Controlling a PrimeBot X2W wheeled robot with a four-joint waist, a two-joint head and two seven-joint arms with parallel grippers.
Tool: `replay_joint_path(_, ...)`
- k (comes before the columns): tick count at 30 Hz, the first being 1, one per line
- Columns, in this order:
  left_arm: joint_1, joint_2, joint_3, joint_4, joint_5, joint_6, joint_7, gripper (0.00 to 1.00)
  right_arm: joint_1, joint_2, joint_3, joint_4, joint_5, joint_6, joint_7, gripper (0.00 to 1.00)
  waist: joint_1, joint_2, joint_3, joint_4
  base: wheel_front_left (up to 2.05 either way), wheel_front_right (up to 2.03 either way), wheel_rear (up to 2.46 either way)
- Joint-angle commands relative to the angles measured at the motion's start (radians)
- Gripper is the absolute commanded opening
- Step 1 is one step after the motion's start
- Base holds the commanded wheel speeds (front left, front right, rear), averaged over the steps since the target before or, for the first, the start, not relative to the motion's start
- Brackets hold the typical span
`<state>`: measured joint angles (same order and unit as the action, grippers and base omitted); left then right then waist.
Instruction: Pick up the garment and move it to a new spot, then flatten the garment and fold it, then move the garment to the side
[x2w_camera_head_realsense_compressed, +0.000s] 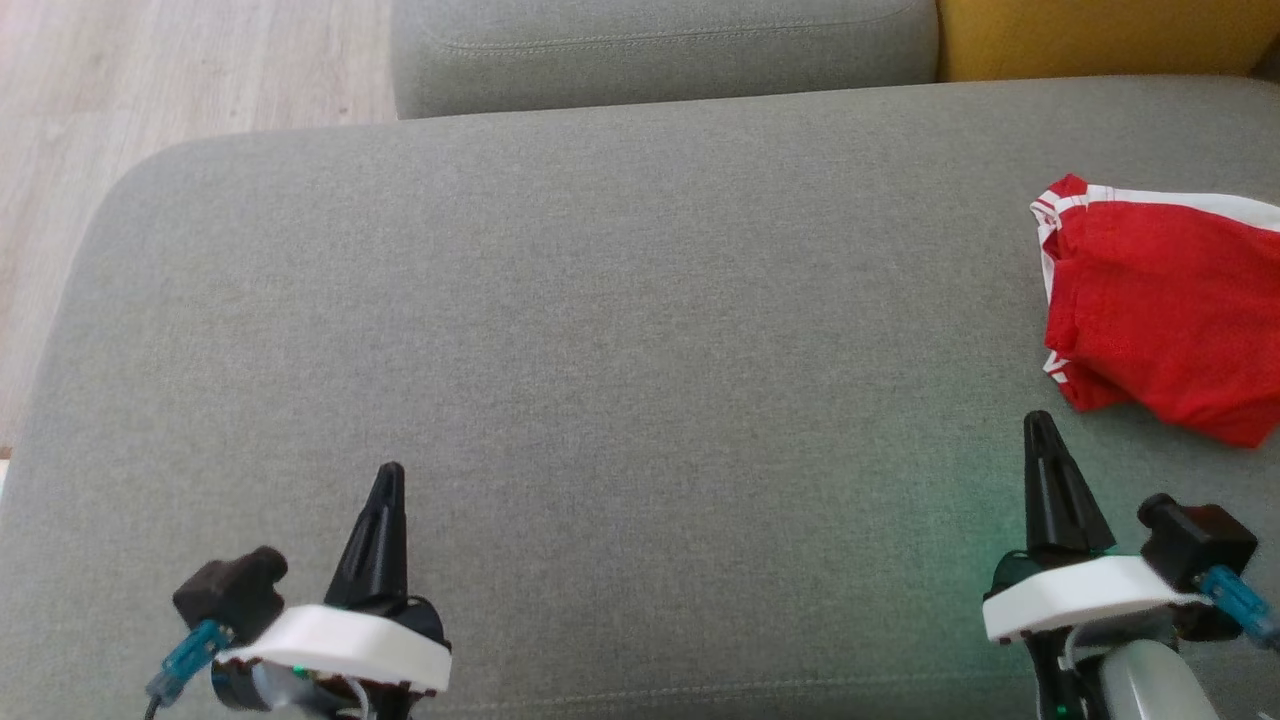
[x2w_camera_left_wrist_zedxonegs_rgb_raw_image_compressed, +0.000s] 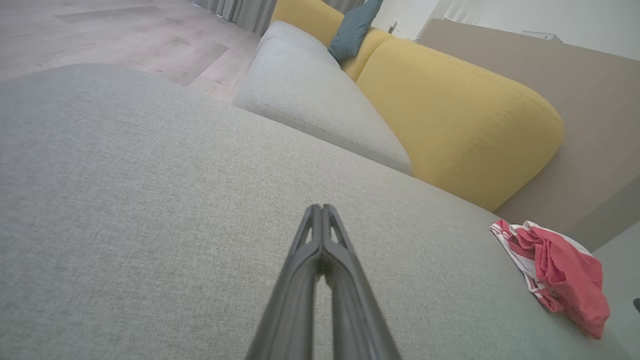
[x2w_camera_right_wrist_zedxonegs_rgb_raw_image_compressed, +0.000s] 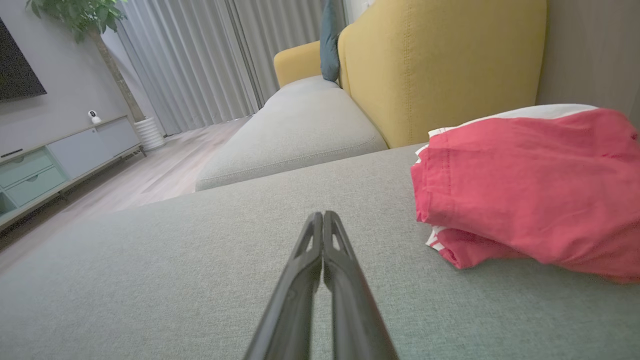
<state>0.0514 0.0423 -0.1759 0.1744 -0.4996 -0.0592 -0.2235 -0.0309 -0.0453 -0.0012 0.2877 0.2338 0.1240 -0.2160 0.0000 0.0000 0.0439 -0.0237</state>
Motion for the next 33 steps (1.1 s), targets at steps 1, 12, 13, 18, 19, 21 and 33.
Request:
replay_joint_path(1, -0.051, 0.009, 0.019, -0.025, -0.026, -0.007, 0.005, 0.0, -0.044, -0.007, -0.002, -0.034, 0.033, 0.001, 0.008, 0.0, 0.0, 0.0, -0.001, 0.0, 0.0, 0.0, 0.0)
replay_joint_path(12, -0.062, 0.014, 0.038, -0.013, -0.142, -0.014, 0.032, 0.0, -0.047, -0.01, -0.009, -0.035, 0.172, 0.001, 0.037, 0.0, 0.0, 0.0, -0.005, 0.003, 0.0, 0.0, 0.0)
replay_joint_path(13, -0.064, 0.015, 0.04, -0.012, -0.152, -0.014, 0.035, 0.0, -0.047, -0.01, -0.01, -0.035, 0.184, 0.002, 0.039, 0.0, 0.0, 0.0, -0.005, 0.003, 0.0, 0.0, 0.0)
replay_joint_path(18, -0.067, 0.016, 0.048, -0.01, -0.194, -0.017, 0.045, 0.0, -0.048, -0.011, -0.013, -0.035, 0.235, 0.002, 0.05, 0.0, 0.0, 0.0, -0.006, 0.004, 0.0, 0.0, 0.0)
replay_joint_path(19, -0.068, 0.017, 0.05, -0.009, -0.204, -0.017, 0.048, 0.0, -0.049, -0.011, -0.013, -0.035, 0.247, 0.002, 0.053, 0.0, 0.0, 0.0, -0.007, 0.004, 0.0, 0.0, 0.0)
replay_joint_path(21, -0.07, 0.018, 0.054, -0.007, -0.225, -0.019, 0.053, 0.0, -0.049, -0.011, -0.015, -0.036, 0.272, 0.002, 0.058, 0.0, 0.0, 0.0, -0.008, 0.004, 0.0, 0.0, 0.0)
replay_joint_path(33, -0.082, 0.022, 0.08, 0.003, -0.359, -0.026, 0.088, 0.0, -0.053, -0.013, -0.025, -0.037, 0.435, 0.003, 0.094, 0.0, 0.0, 0.0, -0.012, 0.007, 0.0, 0.0, 0.0)
